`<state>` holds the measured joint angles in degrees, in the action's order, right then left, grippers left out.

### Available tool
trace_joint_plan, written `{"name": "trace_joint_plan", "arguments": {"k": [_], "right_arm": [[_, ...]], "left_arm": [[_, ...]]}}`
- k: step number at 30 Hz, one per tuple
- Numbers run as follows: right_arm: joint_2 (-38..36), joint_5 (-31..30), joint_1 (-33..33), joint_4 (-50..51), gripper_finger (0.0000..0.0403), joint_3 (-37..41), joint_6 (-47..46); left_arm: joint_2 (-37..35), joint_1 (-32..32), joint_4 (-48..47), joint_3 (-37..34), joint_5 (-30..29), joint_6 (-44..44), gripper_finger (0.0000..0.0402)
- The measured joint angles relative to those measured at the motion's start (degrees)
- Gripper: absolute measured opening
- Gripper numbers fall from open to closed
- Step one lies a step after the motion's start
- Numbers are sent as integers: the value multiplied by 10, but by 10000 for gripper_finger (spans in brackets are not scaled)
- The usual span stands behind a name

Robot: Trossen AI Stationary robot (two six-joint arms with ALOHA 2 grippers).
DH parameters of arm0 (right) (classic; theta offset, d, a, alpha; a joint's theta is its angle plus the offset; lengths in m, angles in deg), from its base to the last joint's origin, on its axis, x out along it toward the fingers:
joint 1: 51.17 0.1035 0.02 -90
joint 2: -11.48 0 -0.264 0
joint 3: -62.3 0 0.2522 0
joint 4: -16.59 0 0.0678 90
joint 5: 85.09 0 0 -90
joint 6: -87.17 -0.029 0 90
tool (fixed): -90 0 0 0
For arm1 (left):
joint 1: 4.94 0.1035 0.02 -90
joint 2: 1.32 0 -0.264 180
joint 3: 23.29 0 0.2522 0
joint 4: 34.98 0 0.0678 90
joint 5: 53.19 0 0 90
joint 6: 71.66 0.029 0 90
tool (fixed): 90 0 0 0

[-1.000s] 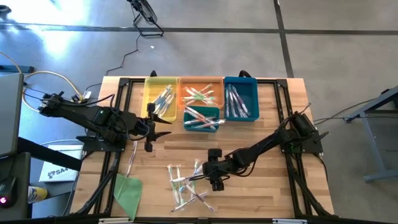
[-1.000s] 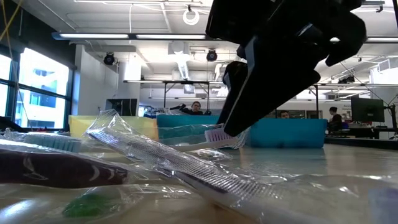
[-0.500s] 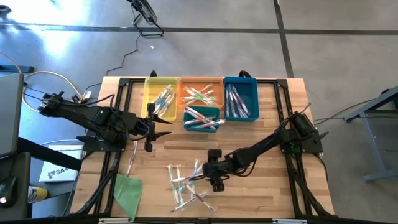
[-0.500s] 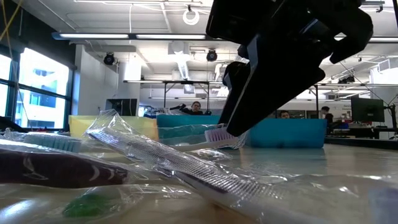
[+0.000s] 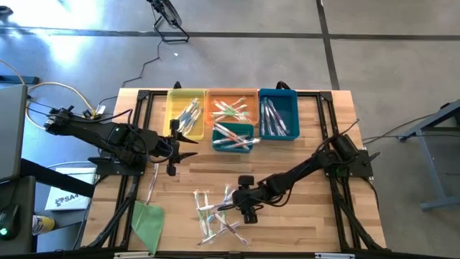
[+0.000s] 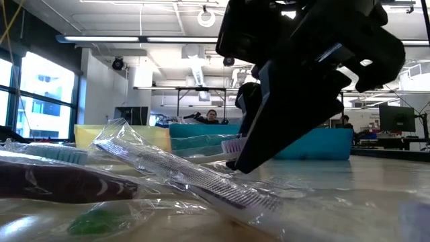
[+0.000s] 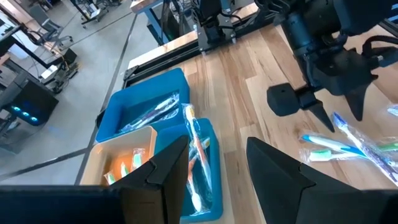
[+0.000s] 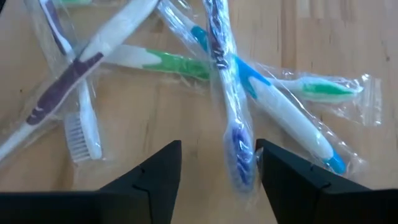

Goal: Pick & Place Toothbrushes
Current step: Put the purple toothbrush into the blue bin

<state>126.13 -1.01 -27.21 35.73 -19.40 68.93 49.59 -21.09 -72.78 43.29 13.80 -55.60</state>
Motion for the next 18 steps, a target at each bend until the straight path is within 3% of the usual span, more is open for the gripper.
{"name": "trace_joint_plan", "arguments": {"k": [11, 18], "right_arm": [[0, -1, -5, -9, 165, 0, 1], [0, -1, -9, -9, 114, 0, 0]], "left_arm": [[0, 0, -1, 0, 0, 0, 157], [0, 0, -1, 0, 0, 0, 157]]}}
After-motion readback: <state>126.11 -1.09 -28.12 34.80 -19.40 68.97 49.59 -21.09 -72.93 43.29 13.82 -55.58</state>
